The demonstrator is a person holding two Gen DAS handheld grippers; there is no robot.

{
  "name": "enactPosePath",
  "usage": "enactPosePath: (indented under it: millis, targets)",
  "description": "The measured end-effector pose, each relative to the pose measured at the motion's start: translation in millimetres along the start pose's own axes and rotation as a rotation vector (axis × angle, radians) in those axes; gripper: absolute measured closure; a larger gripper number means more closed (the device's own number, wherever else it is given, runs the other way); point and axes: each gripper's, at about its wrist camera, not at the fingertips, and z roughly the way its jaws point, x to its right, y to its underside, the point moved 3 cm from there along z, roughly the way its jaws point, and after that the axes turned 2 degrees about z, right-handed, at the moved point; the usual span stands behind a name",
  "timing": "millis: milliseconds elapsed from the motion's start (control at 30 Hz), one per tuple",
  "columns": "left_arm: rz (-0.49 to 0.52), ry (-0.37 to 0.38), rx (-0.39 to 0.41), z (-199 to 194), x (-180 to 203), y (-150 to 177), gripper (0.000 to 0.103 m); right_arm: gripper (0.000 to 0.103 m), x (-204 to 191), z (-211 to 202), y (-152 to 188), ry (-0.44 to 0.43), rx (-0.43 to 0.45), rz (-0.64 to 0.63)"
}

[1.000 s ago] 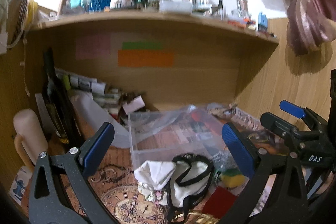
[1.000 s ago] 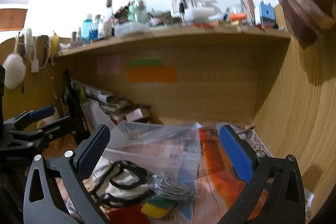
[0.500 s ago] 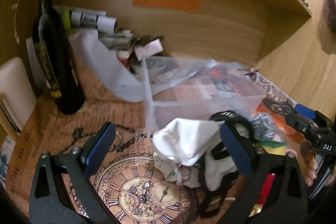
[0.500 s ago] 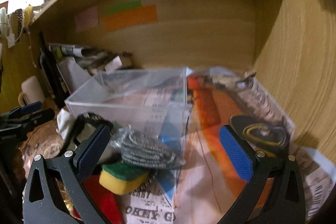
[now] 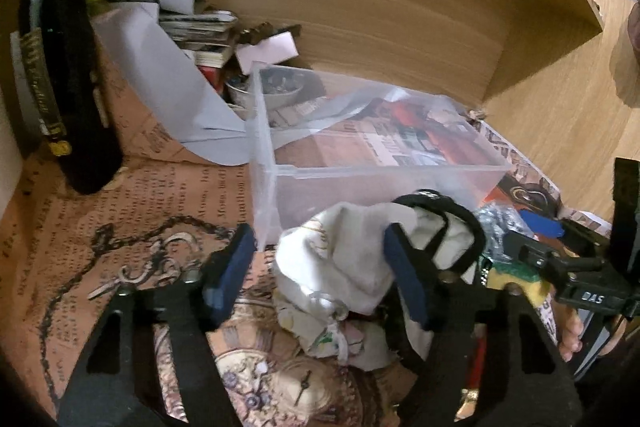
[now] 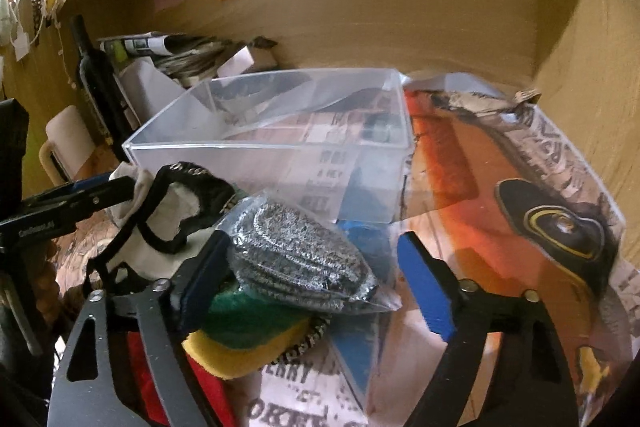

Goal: Organize soft objects
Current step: 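Grasp the white cloth bag with the left tool while the right tool grasps the silver scrubber bag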

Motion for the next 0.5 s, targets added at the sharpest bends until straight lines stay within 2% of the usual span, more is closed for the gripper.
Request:
enactPosePath:
  millis: [33,200,400,500]
  targets:
    - [0.0,0.012,-0.006,2,2,0,0.052,0.035,0,1,0,-0.008,-0.005,0.001]
    - [0.016,0.026,-0.003,1,8,1,0.075,0.051,-4,3,-1,-0.009,-0.008,-0.015]
    - [-0.011,0.02,0.024,-15,7,-2,0.084,0.069,1,-3,-2,0.004,0.018,-0.008]
    - [0.006,0.009,0.063,-31,10,-6,0.087,0.074,3,-8,-3,0.008,0.04,-0.008]
